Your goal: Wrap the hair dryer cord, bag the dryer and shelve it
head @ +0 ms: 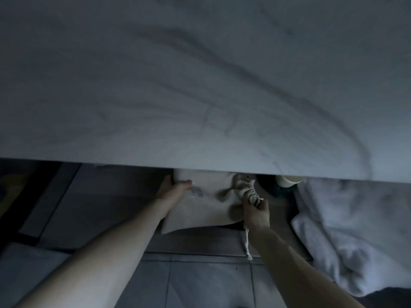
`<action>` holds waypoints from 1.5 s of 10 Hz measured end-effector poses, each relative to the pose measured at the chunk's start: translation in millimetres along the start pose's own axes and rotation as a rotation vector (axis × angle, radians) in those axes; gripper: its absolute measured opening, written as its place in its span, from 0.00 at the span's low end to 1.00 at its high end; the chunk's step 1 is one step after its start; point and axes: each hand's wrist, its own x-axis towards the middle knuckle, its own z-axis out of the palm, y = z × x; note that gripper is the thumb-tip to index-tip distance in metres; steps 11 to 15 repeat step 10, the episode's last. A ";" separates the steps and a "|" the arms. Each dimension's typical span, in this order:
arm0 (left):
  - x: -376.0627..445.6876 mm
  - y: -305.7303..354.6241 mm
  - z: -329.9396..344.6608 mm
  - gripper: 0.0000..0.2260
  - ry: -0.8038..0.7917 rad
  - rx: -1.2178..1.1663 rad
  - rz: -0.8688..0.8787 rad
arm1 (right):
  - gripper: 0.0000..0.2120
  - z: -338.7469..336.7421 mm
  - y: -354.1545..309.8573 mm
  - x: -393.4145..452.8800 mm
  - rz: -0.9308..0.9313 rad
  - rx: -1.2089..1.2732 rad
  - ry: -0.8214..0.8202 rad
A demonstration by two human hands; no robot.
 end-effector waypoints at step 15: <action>-112.7 -36.6 -13.5 0.30 -0.253 1.046 0.468 | 0.41 -43.9 -21.1 -61.9 -0.209 -1.028 -0.406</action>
